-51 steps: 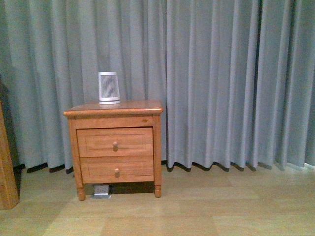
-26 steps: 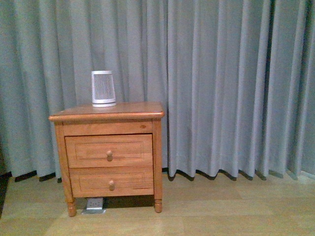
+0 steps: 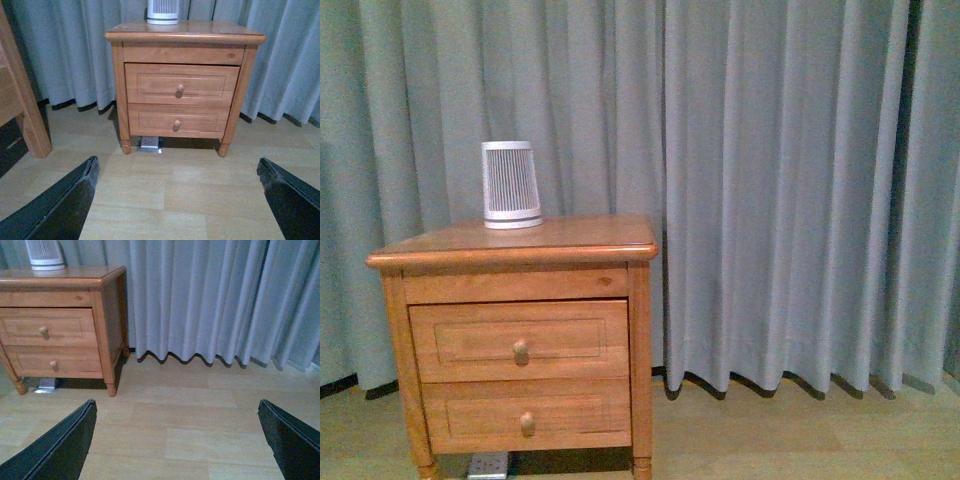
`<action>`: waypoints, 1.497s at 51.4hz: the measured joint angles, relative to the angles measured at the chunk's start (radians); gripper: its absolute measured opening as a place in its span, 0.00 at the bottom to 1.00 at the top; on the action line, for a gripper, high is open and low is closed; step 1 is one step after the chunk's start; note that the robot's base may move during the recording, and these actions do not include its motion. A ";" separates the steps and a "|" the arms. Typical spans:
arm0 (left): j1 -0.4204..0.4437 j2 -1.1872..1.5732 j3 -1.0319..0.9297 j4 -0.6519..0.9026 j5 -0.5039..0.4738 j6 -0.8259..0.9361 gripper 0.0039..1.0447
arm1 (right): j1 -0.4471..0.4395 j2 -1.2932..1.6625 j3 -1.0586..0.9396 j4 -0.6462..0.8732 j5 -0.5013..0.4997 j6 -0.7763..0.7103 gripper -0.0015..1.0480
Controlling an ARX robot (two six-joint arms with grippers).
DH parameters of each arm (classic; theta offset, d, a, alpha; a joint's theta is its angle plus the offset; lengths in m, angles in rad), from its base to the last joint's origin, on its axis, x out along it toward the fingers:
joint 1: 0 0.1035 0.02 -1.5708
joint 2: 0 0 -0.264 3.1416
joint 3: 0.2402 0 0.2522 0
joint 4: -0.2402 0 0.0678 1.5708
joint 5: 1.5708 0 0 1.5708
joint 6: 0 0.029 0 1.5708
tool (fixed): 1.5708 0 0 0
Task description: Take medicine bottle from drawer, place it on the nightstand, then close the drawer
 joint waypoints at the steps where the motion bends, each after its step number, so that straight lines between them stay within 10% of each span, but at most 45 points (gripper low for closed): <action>1: 0.000 0.000 0.000 0.000 0.000 0.000 0.94 | 0.000 0.000 0.000 0.000 0.000 0.000 0.93; 36: -0.016 0.193 0.068 -0.131 -0.002 -0.128 0.94 | 0.000 0.000 0.000 0.000 0.000 0.000 0.93; 56: -0.047 1.209 0.278 0.736 -0.031 -0.127 0.94 | 0.000 0.000 0.000 0.000 0.000 0.000 0.93; 77: -0.158 1.836 0.592 1.025 -0.126 -0.009 0.94 | 0.000 0.000 0.000 0.000 0.000 0.000 0.93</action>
